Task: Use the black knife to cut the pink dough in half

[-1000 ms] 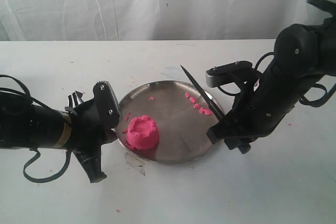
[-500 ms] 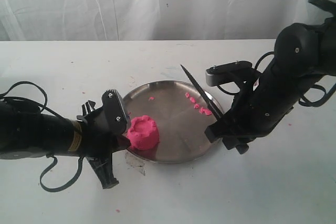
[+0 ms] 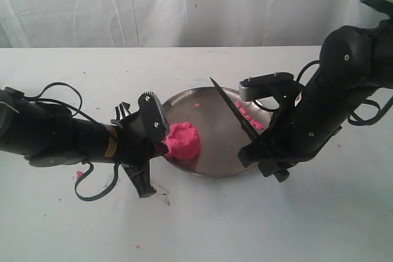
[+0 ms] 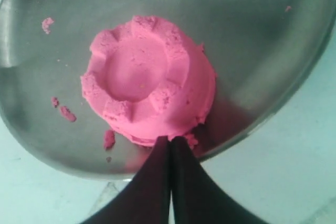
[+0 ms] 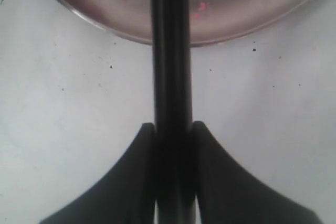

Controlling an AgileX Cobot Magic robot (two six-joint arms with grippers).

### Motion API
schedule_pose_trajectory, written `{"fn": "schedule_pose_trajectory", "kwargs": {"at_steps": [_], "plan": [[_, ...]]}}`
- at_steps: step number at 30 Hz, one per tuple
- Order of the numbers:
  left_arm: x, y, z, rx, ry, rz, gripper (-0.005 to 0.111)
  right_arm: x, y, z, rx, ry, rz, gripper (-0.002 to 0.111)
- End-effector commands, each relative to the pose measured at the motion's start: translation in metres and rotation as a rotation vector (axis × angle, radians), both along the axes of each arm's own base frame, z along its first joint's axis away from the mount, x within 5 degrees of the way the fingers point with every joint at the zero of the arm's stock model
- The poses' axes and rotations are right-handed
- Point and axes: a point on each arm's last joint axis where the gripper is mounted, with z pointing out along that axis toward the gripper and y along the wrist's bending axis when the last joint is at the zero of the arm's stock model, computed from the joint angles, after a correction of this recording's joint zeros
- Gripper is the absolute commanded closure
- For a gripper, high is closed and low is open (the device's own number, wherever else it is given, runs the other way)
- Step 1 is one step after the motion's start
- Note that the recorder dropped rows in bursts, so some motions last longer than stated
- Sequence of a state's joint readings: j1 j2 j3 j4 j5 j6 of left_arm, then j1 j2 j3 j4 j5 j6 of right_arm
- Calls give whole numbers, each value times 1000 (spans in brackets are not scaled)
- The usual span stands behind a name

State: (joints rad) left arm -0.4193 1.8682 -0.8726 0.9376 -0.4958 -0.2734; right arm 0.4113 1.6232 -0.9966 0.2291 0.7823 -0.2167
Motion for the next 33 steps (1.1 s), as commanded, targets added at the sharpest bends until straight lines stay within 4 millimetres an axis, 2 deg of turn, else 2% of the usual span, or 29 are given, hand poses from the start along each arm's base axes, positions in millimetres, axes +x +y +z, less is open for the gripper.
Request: {"fn": "schedule_pose_trajectory", "kwargs": {"at_steps": [1,6,14,22,27,32,33], "plan": [[14,-5,4,-40,6,54,107,0,1,5,10,-14,-1,108],[21,-11,3,-86,-3,53,107,2,0,5,6,-28,1,108],[30,-21,-16,-139,11,9,107,7,-1,-4,-35,-42,22,108],[49,-30,-17,-147,-23,5,107,9,-1,-3,-34,-69,23,108],[50,-23,-26,-61,16,53,107,9,-1,-3,-38,-73,22,108],[49,-9,-36,92,80,141,107,9,-1,-3,-40,-66,23,108],[48,-1,-36,168,105,189,107,9,-1,-3,-40,-66,23,108]]}}
